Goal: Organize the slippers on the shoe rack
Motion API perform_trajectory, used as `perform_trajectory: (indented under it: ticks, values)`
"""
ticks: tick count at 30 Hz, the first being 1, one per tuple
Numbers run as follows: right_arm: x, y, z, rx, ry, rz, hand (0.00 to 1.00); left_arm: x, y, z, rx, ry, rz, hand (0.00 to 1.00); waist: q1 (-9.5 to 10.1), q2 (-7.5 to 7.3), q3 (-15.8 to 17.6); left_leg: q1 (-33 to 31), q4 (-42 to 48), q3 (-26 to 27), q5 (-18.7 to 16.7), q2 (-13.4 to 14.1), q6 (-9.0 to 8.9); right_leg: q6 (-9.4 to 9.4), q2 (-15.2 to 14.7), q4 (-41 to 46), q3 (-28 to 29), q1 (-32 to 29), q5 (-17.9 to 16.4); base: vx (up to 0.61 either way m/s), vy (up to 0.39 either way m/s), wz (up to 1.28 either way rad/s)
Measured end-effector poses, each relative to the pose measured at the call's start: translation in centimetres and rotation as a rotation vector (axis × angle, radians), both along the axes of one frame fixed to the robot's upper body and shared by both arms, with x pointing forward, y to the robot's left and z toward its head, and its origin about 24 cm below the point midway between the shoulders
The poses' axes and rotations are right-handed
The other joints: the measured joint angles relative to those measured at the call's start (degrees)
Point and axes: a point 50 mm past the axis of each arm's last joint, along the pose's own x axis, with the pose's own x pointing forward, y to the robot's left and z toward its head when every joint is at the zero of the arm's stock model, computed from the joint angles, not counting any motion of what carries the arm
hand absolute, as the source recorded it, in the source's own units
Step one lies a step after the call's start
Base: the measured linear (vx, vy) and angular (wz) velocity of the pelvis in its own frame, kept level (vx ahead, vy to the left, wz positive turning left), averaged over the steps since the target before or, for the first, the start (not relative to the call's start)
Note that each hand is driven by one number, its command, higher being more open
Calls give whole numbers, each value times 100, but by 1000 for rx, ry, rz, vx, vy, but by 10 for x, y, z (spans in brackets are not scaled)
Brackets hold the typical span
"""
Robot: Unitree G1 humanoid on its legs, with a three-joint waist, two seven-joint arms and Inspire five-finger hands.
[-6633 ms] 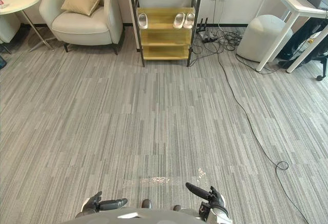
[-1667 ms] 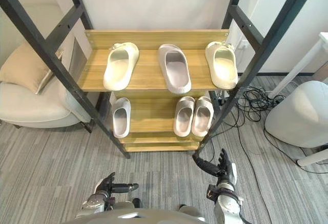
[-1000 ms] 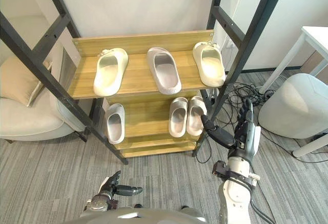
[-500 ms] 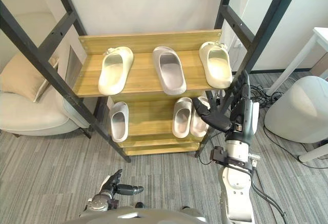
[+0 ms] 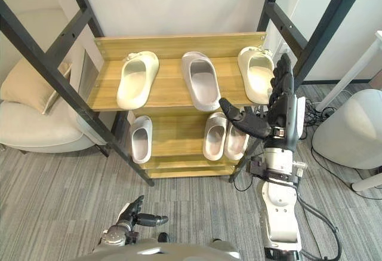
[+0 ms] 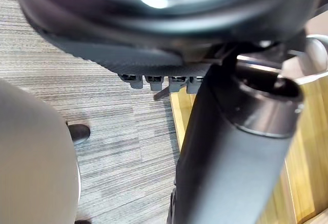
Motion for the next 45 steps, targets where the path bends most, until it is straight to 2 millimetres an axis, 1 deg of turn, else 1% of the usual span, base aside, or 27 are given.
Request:
perform_trajectory:
  ticks: [5, 7, 8, 13, 21, 25, 28, 31, 37, 40, 45]
  values:
    - [9, -4, 7, -18, -22, 20, 100, 0, 0, 0, -6, -1, -5, 100, 9, -5, 2, -42, 0, -44, 1, -4, 1, 1, 3, -24, -46, -6, 1, 12, -9, 6]
    - [17, -12, 10, -55, -23, 3, 100, 1, 0, 0, -8, -3, -6, 100, 19, -8, 1, -103, 3, -84, 7, -9, 8, 2, 3, -25, -74, -47, 2, 7, -7, 8]
    - [18, -13, 10, -59, -21, 0, 100, 1, 0, 1, -8, -3, -6, 100, 20, -8, 1, -108, 3, -89, 7, -9, 9, 3, 3, -24, -77, -51, 2, 6, -6, 6]
    - [36, -28, 13, -151, 8, -28, 100, 2, 0, 1, -10, -6, -6, 100, 23, -20, 7, -172, 2, -129, 9, -13, 12, 8, 3, -13, -96, -100, 6, 7, -1, 3]
    - [58, -44, 27, -244, 12, -65, 100, 2, 2, 1, -11, -11, 7, 100, 29, -58, 29, -252, 6, -190, 15, -20, 19, 11, 0, 11, -119, -158, 12, 4, 1, 4]
    - [71, -49, 37, -290, 8, -76, 100, 3, 3, 2, -11, -13, 8, 100, 31, -72, 36, -299, 8, -211, 21, -22, 29, 14, -5, 53, -121, -201, 22, 1, 2, 1]
    - [78, -48, 43, -322, 5, -65, 100, 3, 3, 2, -11, -13, 7, 100, 28, -77, 39, -304, 7, -211, 22, -22, 29, 20, -5, 52, -121, -202, 31, 0, 0, 0]
    - [85, -40, 48, -355, -2, -31, 100, 3, 3, 2, -12, -13, 8, 100, 28, -80, 40, -314, 7, -224, 25, -22, 35, 22, -5, 51, -133, -206, 39, 0, 0, 0]
    - [99, -26, 47, -418, 30, 31, 100, 3, 2, 2, -14, -15, 9, 100, 25, -87, 44, -355, -10, -299, 70, -28, 66, 40, -3, 19, -201, -206, 133, -18, 7, 6]
    - [104, -21, 45, -468, 58, 51, 100, 4, 3, 3, -21, -24, 24, 100, 56, -144, 77, -377, -29, -335, 112, -60, 91, 43, -28, 9, -226, -212, 157, -27, 17, 7]
    - [113, -15, 45, -544, 81, 63, 100, 5, 4, 4, -20, -30, 26, 100, 69, -170, 86, -475, -68, -387, 213, -142, 133, 67, -95, -20, -266, -290, 180, -36, 15, 8]
